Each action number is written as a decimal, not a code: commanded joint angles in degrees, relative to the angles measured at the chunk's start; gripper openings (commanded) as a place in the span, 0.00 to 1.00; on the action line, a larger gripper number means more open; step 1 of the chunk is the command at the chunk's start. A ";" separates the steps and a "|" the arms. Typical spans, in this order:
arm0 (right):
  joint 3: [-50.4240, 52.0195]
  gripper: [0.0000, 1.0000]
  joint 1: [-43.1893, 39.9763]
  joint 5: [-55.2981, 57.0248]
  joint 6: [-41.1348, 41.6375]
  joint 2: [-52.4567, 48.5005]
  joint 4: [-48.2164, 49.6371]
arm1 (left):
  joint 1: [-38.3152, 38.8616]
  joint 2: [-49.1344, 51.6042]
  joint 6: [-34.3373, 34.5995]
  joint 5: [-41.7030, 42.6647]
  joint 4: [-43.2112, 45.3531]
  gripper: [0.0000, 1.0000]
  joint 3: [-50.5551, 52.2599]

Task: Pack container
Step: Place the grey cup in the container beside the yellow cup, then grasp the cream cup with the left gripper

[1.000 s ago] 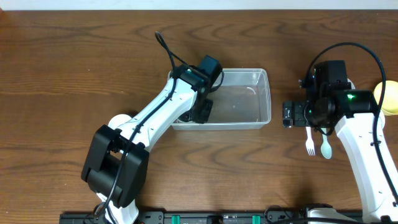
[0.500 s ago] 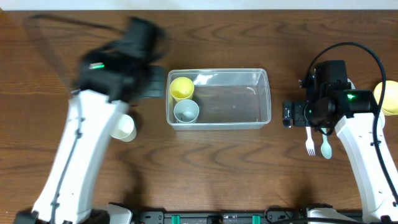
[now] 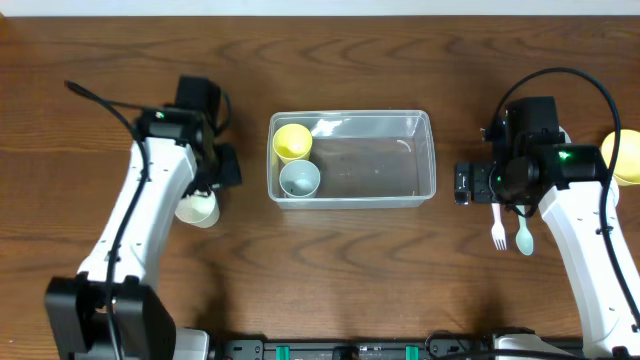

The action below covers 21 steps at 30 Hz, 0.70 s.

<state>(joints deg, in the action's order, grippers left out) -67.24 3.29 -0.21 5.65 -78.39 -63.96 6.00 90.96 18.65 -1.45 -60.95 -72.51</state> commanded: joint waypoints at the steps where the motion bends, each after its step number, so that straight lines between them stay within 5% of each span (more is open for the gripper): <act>1: -0.92 0.99 -0.33 0.42 -0.13 -0.28 -0.13 | -2.10 0.59 1.42 0.44 2.62 0.65 3.87; 14: -0.90 0.99 -0.33 0.42 -0.13 -0.28 -0.17 | -3.58 9.29 1.40 1.29 5.92 0.64 5.55; 21: -0.92 0.99 -0.33 0.42 -0.13 -0.28 -0.15 | -3.58 10.21 1.11 2.12 6.23 0.34 5.53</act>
<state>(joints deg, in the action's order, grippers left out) -67.24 3.29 -0.21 5.65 -78.39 -64.05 2.57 101.14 19.92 0.21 -54.78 -67.20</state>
